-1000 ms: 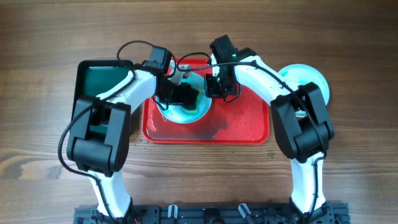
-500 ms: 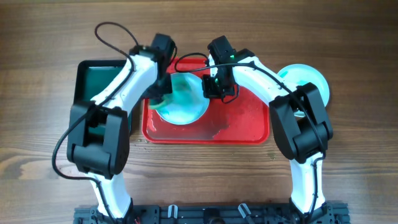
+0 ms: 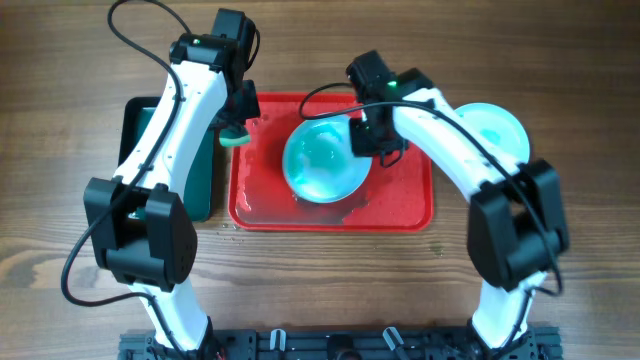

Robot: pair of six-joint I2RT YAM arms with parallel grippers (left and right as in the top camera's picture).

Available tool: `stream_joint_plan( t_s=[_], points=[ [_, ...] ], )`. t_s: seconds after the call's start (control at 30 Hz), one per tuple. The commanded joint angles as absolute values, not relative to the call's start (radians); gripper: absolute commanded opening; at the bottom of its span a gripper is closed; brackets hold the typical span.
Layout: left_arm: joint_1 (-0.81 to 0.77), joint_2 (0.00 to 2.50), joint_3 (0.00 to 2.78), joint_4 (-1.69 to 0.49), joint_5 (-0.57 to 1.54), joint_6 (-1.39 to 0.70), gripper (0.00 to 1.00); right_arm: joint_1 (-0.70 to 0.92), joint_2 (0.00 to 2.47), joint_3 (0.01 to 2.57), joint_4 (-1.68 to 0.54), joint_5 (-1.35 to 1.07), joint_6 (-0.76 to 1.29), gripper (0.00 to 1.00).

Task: Clean dirty plates on tray and stack at the side
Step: 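Lift the last plate with the right gripper and stack it on the pile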

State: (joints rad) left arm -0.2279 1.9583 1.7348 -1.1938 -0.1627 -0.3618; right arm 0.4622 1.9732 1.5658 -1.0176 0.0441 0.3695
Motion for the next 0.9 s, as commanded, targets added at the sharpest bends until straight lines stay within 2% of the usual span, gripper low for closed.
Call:
stream_joint_plan(
  t_s=[0.0,0.17,0.43,0.6,0.87],
  points=[
    [-0.226,1.937,1.747,-1.169,-0.055,-0.375,0.04,0.462,1.868,1.567,-1.065,0.372,0.444,0.04],
    [-0.226,1.938,1.747,-1.159,-0.041,-0.375,0.04,0.519,1.782,1.567,-1.132,0.658,0.506,0.04],
    [-0.226,1.938,1.747,-1.159,-0.041,-0.375,0.04,0.812,1.777,1.566,-1.145,1.201,0.556,0.04],
    [-0.226,1.942,1.747,-1.159,-0.041,-0.375,0.04,0.897,1.777,1.566,-1.145,1.314,0.56,0.04],
    [-0.226,1.946,1.747,-1.159,-0.041,-0.375,0.04,0.905,1.776,1.566,-1.15,1.472,0.55,0.04]
  ],
)
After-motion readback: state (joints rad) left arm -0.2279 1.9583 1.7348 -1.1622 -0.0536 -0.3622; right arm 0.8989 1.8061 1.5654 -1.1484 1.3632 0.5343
